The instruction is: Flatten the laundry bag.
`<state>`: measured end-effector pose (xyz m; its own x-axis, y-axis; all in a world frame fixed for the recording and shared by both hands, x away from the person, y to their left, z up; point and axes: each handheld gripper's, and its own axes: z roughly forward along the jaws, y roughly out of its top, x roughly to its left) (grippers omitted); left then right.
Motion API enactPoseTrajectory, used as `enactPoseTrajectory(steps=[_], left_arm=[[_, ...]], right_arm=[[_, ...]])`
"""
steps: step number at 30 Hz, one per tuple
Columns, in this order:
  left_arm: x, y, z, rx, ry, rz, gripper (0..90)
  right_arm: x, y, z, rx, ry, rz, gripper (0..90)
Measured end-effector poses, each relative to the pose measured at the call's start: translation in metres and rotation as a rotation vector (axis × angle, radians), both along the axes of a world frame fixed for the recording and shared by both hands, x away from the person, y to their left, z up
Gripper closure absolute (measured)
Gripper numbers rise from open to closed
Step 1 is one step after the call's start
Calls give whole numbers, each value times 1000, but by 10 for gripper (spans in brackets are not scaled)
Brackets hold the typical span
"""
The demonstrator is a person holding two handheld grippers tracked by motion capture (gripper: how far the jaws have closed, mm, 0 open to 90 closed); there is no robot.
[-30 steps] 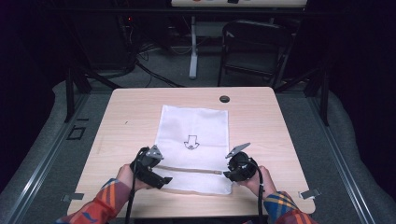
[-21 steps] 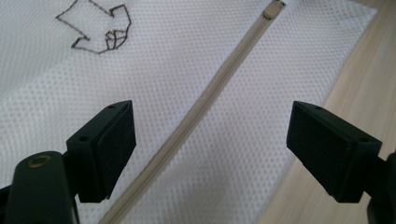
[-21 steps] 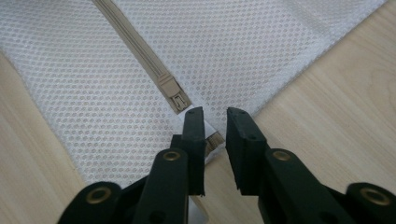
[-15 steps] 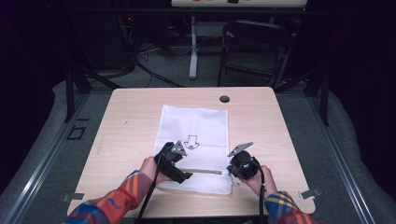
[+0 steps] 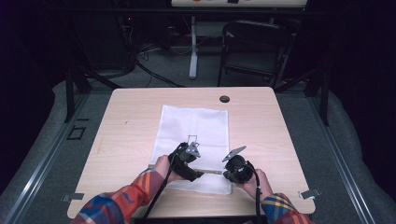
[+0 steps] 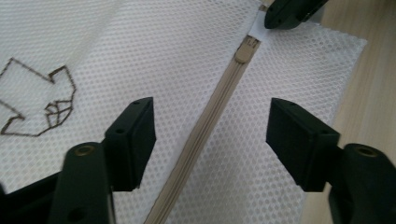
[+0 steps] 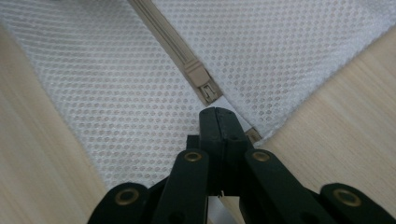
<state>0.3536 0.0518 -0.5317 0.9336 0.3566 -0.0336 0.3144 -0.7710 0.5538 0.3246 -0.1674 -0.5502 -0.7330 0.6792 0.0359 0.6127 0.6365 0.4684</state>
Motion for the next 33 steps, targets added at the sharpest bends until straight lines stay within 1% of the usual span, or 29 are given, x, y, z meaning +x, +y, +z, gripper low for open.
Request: enactPoseTrajectory(steps=[2, 3, 4, 6, 8, 9, 11, 12, 13, 15, 20, 22, 23, 25, 27, 28, 29, 30, 31, 32, 33], left_arm=[[0, -6, -4, 4, -4, -14, 392], [1, -10, -6, 11, -2, -28, 412], [1, -12, -7, 5, -3, -35, 435], [1, -18, -10, 9, 3, -53, 483], [2, -25, -14, 5, 1, -65, 536], [2, -27, -16, -1, 10, -67, 570], [3, -32, -19, -13, 0, -77, 610], [3, -34, -21, -20, 1, -77, 629], [4, -37, -22, -25, 4, -81, 646], [5, -41, -24, -38, 5, -89, 683], [5, -49, -28, -42, -1, -122, 749], [6, -52, -29, -39, 6, -125, 750], [6, -54, -30, -45, 5, -126, 756], [7, -56, -31, -43, 0, -129, 783], [6, -57, -33, -71, 16, -106, 805], [7, -56, -33, -66, 16, -110, 809], [6, -56, -33, -72, 25, -105, 811], [6, -55, -33, -69, 34, -98, 812], [6, -55, -33, -65, 30, -101, 812], [5, -55, -33, -69, 27, -98, 812], [5, -55, -34, -78, 32, -87, 812]], right_arm=[[1, -1, -2, 5, 7, -5, 900], [1, -2, -3, -7, 3, -5, 900], [1, -1, -4, -6, 4, -8, 900], [1, -1, -5, -4, 4, -15, 900], [1, -1, -6, 1, 8, -18, 900], [1, -1, -6, -2, 5, -18, 900], [1, -2, -6, 3, 6, -15, 900], [1, -3, -7, 17, 5, -20, 900], [2, -3, -7, 11, 4, -18, 900], [1, -3, -8, 16, -2, -21, 900], [1, -4, -8, 13, -8, -15, 900], [1, -3, -8, 20, -8, -14, 900], [1, -3, -8, 19, -8, -13, 900], [1, -4, -8, 18, -9, -10, 900], [0, -2, -8, 26, -15, -18, 900], [0, -2, -8, 22, -19, -13, 900], [0, -2, -8, 22, -21, -13, 900], [0, -3, -9, 24, -20, -14, 900], [1, -3, -8, 16, -20, -10, 900], [1, -4, -8, 17, -19, -9, 900], [1, -4, -8, 16, -20, -9, 900]])
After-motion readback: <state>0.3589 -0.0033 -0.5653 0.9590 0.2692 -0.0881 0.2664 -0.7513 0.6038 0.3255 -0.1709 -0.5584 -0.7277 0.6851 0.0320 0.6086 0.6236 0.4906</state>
